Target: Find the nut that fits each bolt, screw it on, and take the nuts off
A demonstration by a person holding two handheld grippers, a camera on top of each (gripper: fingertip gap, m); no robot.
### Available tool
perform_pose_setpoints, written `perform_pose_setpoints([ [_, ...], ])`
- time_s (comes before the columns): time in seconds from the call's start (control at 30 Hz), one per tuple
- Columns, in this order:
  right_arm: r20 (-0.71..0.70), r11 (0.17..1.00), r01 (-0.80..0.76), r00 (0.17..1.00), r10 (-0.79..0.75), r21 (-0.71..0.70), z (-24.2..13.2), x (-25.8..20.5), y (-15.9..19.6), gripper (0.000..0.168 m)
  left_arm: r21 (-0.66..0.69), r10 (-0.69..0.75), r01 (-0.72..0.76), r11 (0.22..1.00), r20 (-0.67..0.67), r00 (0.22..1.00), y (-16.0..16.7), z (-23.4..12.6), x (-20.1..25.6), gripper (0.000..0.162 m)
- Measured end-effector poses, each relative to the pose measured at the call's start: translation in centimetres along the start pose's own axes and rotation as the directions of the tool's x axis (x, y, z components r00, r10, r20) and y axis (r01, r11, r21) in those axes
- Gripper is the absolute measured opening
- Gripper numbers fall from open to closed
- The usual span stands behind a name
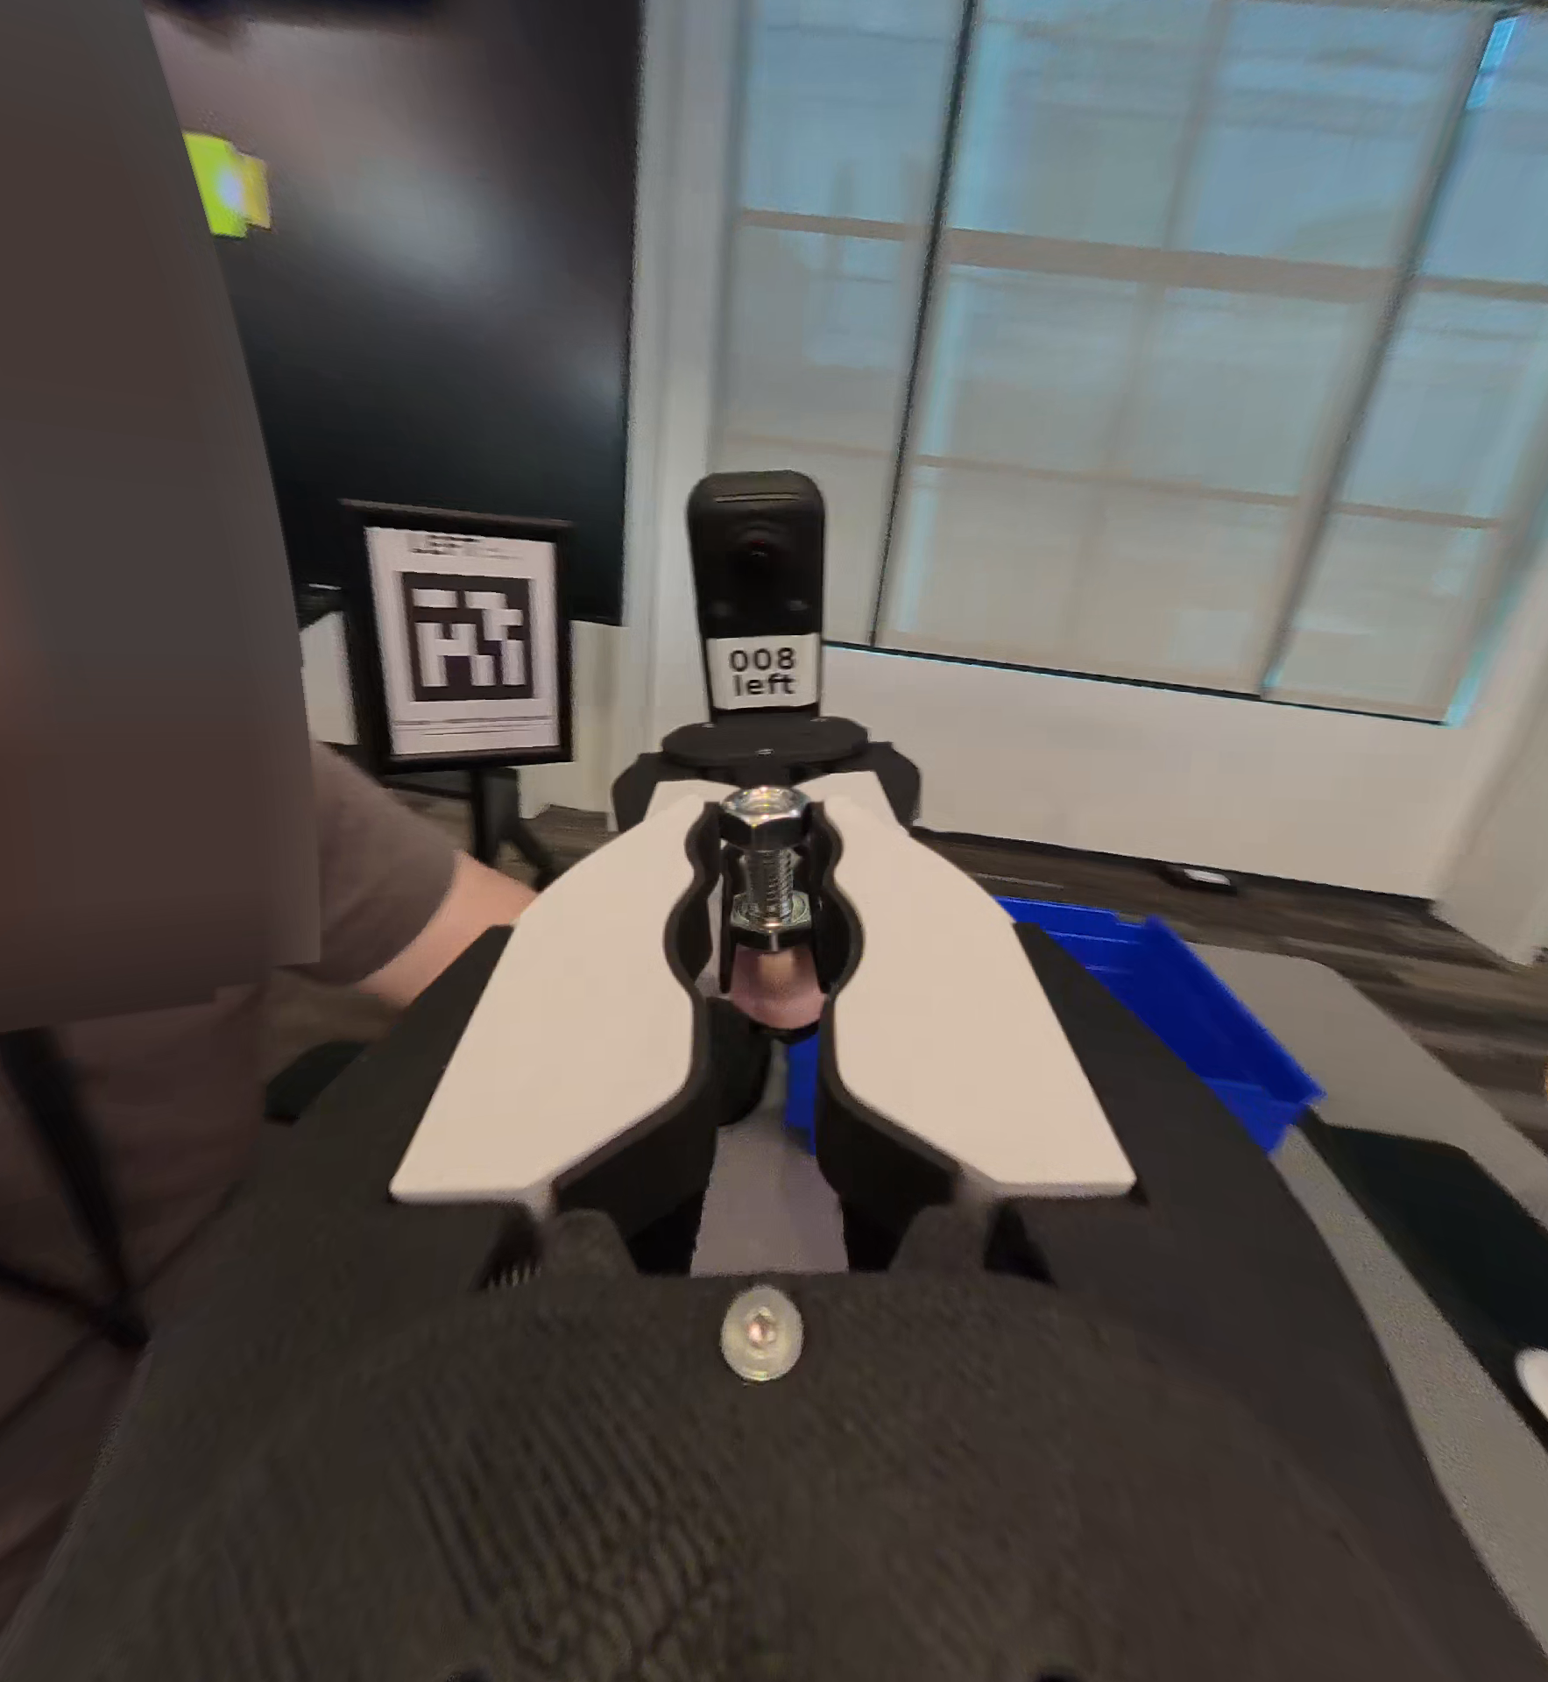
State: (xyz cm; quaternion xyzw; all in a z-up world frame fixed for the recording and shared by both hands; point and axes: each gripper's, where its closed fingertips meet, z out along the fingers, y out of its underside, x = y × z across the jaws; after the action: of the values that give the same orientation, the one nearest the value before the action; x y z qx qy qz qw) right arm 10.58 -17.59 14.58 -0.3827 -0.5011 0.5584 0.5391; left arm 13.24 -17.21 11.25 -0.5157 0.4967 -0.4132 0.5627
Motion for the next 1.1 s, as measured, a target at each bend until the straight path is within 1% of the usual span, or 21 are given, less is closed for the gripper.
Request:
perform_pose_setpoints([
  [0.03, 0.058, 1.000, -0.015, 0.998, 0.015, 0.004, -0.2, -0.5, 0.0, 0.019, -0.010, 0.007, -0.007, 1.000, -0.019, 1.000, 0.1, 0.1, 0.4, 0.018],
  [0.07, 0.139, 0.999, -0.034, 0.990, 0.033, 0.008, -0.4, -1.3, 0.1, 0.020, -0.020, 0.012, -0.013, 1.000, -0.076, 0.997, 0.3, 0.3, 1.3, 0.018],
  [0.1, 0.225, 0.998, -0.056, 0.973, 0.051, 0.012, -0.6, -2.2, 0.2, 0.020, -0.027, 0.003, -0.007, 1.000, -0.148, 0.989, 0.4, 0.4, 2.3, 0.018],
  [0.2, 0.397, 0.992, -0.124, 0.911, 0.109, 0.010, -1.0, -4.1, 0.6, 0.019, -0.055, -0.056, 0.041, 0.998, -0.299, 0.953, 0.8, 0.4, 4.4, 0.018],
  [0.3, 0.505, 0.988, -0.154, 0.853, 0.130, 0.006, -1.2, -5.6, 0.9, 0.020, -0.083, -0.111, 0.084, 0.993, -0.418, 0.901, 1.2, 0.2, 6.1, 0.018],
  [0.43, 0.584, 0.981, -0.195, 0.797, 0.153, 0.008, -1.4, -6.6, 1.1, 0.020, -0.089, -0.146, 0.118, 0.989, -0.496, 0.856, 1.3, 0.1, 7.2, 0.018],
  [0.57, 0.626, 0.976, -0.217, 0.761, 0.171, -0.003, -1.4, -7.2, 1.4, 0.020, -0.107, -0.165, 0.127, 0.986, -0.542, 0.824, 1.6, 0.0, 7.9, 0.018],
  [0.67, 0.598, 0.975, -0.220, 0.783, 0.172, 0.007, -1.5, -6.6, 1.2, 0.020, -0.089, -0.142, 0.112, 0.990, -0.489, 0.861, 1.4, 0.2, 7.1, 0.018],
  [0.77, 0.571, 0.980, -0.200, 0.805, 0.162, 0.003, -1.5, -6.2, 1.3, 0.020, -0.094, -0.127, 0.094, 0.991, -0.457, 0.880, 1.6, 0.2, 6.6, 0.018],
  [1.07, 0.546, 0.980, -0.197, 0.824, 0.151, 0.025, -1.4, -5.8, 1.1, 0.020, -0.090, -0.137, 0.108, 0.990, -0.439, 0.888, 1.3, 0.2, 6.2, 0.018],
  [1.1, 0.535, 0.980, -0.197, 0.831, 0.152, 0.028, -1.3, -5.6, 1.0, 0.023, -0.089, -0.139, 0.111, 0.990, -0.435, 0.890, 1.3, 0.2, 6.1, 0.018],
])
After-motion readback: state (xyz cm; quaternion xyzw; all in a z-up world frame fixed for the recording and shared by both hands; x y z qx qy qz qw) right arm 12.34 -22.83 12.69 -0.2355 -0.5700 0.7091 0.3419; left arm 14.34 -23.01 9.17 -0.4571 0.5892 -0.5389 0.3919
